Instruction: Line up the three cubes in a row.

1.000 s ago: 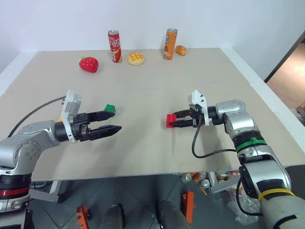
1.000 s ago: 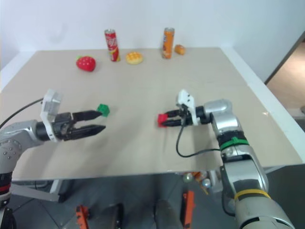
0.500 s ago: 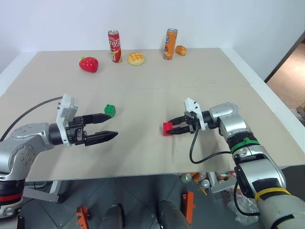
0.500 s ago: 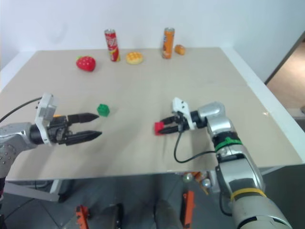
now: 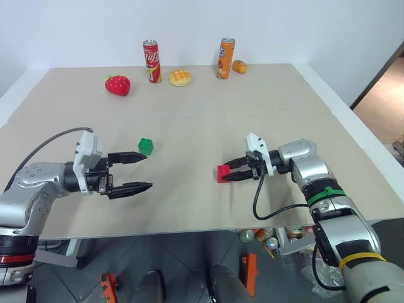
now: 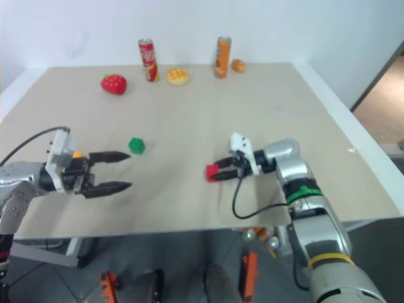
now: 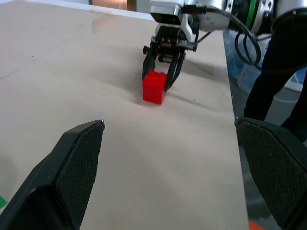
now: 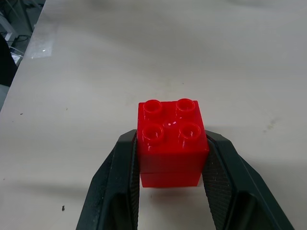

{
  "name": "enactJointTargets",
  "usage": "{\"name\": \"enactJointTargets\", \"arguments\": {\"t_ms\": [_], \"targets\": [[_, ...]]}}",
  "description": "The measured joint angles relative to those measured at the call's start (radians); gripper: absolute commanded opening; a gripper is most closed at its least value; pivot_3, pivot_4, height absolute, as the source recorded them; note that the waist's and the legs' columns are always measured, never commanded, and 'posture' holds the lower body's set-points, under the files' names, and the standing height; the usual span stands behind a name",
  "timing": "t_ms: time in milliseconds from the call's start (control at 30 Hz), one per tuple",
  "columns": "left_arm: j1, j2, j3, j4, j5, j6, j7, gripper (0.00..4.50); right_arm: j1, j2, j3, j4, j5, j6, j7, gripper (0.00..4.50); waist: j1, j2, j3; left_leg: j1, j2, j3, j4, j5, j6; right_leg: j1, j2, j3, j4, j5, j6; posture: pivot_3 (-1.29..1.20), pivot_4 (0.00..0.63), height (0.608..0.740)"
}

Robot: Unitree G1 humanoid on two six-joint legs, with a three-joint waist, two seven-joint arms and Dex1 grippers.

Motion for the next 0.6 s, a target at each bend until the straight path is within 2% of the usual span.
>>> {"name": "enactJointTargets", "arguments": {"t_ms": [133, 367, 433, 500, 533, 600], "targets": [[0.015, 0.002, -0.022, 0.019, 0.042, -0.062, -0.038, 4.50, 0.000, 0.000, 0.000, 0.000, 0.000, 0.003, 0.000, 1.23, 0.000, 0.000, 0.000, 0.000, 0.000, 0.000, 0.000, 0.000, 0.000, 0.000, 0.000, 0.000, 0.000, 0.000, 0.000, 0.00, 0.150, 0.740], [0.017, 0.002, -0.023, 0.030, 0.041, -0.062, -0.043, 4.50, 0.000, 0.007, 0.000, 0.003, 0.000, -0.006, 0.000, 1.23, 0.000, 0.000, 0.000, 0.000, 0.000, 0.000, 0.000, 0.000, 0.000, 0.000, 0.000, 0.000, 0.000, 0.000, 0.000, 0.00, 0.150, 0.740], [0.017, 0.002, -0.022, 0.030, 0.037, -0.062, -0.042, 4.50, -0.002, 0.011, 0.000, 0.011, 0.000, -0.008, 0.000, 2.24, 0.000, 0.000, 0.000, 0.000, 0.000, 0.000, 0.000, 0.000, 0.000, 0.000, 0.000, 0.000, 0.000, 0.000, 0.000, 0.00, 0.150, 0.740], [0.018, 0.002, -0.022, 0.030, 0.036, -0.062, -0.042, 4.50, -0.005, 0.019, 0.000, 0.029, -0.002, -0.015, 0.000, 3.06, 0.000, 0.000, 0.000, 0.000, 0.000, 0.000, 0.000, 0.000, 0.000, 0.000, 0.000, 0.000, 0.000, 0.000, 0.000, 0.00, 0.150, 0.740], [0.018, 0.002, -0.021, 0.030, 0.036, -0.062, -0.042, 4.50, -0.007, 0.022, 0.000, 0.034, -0.003, -0.018, 0.000, 3.21, 0.000, 0.000, 0.000, 0.000, 0.000, 0.000, 0.000, 0.000, 0.000, 0.000, 0.000, 0.000, 0.000, 0.000, 0.000, 0.00, 0.150, 0.740], [0.018, 0.002, -0.019, 0.030, 0.036, -0.062, -0.041, 4.50, -0.012, 0.024, 0.003, 0.048, -0.011, -0.036, -0.001, 3.86, 0.000, 0.000, 0.000, 0.000, 0.000, 0.000, 0.000, 0.000, 0.000, 0.000, 0.000, 0.000, 0.000, 0.000, 0.000, 0.00, 0.150, 0.740]]}}
